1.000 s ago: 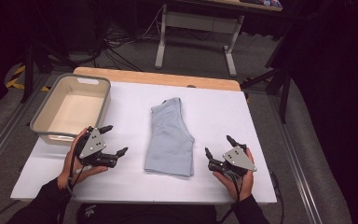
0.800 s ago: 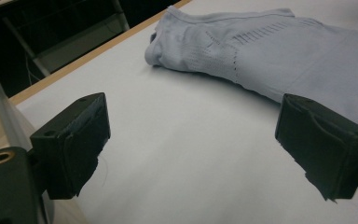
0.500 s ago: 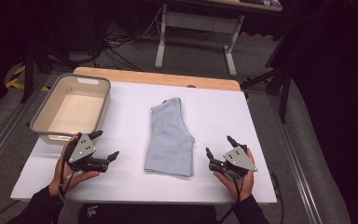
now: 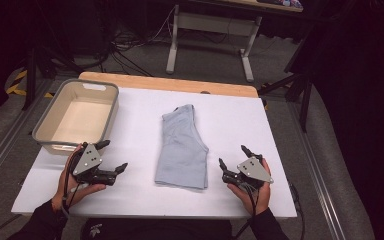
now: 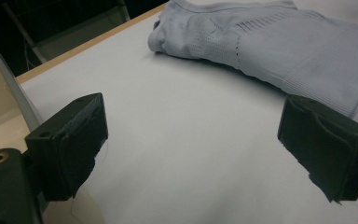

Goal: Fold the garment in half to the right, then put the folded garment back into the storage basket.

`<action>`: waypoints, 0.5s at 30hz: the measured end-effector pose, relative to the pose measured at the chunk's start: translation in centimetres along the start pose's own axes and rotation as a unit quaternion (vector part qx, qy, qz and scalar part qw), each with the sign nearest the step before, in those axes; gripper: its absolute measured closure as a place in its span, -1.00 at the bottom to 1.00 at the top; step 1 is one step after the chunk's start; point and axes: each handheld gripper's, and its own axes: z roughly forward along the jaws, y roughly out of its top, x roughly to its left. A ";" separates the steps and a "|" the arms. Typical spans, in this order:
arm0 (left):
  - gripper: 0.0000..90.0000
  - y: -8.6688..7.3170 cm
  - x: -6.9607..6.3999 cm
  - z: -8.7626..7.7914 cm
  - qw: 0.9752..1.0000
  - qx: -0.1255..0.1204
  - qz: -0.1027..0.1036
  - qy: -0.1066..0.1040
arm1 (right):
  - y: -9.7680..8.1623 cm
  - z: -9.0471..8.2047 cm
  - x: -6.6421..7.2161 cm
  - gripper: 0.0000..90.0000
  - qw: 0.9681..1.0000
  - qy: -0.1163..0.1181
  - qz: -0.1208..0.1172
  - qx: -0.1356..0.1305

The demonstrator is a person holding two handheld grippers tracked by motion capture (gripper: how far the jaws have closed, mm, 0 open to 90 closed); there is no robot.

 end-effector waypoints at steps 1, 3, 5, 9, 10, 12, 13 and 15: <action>-0.79 0.0 0.0 0.0 1.000 0.000 0.000 0.000 | 0.0 0.0 0.0 -0.62 1.000 0.000 0.000 0.001; -0.80 0.0 -0.1 0.0 1.000 -0.001 -0.001 -0.003 | 0.0 0.0 0.1 -0.62 1.000 0.000 -0.002 0.000; -0.80 0.0 -0.1 0.0 1.000 0.001 -0.002 -0.004 | 0.1 0.0 0.1 -0.62 1.000 0.001 -0.001 -0.002; -0.80 -0.1 -0.3 0.0 1.000 0.009 0.004 -0.002 | 0.3 0.1 0.1 -0.62 1.000 0.003 -0.003 -0.010; -0.81 -0.1 -0.4 0.2 1.000 0.014 0.005 0.000 | 0.3 0.1 0.1 -0.62 1.000 0.003 -0.004 -0.009; -0.81 0.0 -0.6 0.5 1.000 0.025 0.012 0.010 | 0.2 0.1 0.1 -0.62 1.000 0.005 -0.005 -0.005; -0.81 0.0 -0.7 0.6 1.000 0.025 0.011 0.007 | 0.1 0.1 0.1 -0.62 1.000 0.004 -0.005 -0.003; -0.80 0.1 -0.8 0.8 1.000 0.027 0.014 0.000 | 0.1 0.1 0.0 -0.61 1.000 0.003 -0.004 -0.004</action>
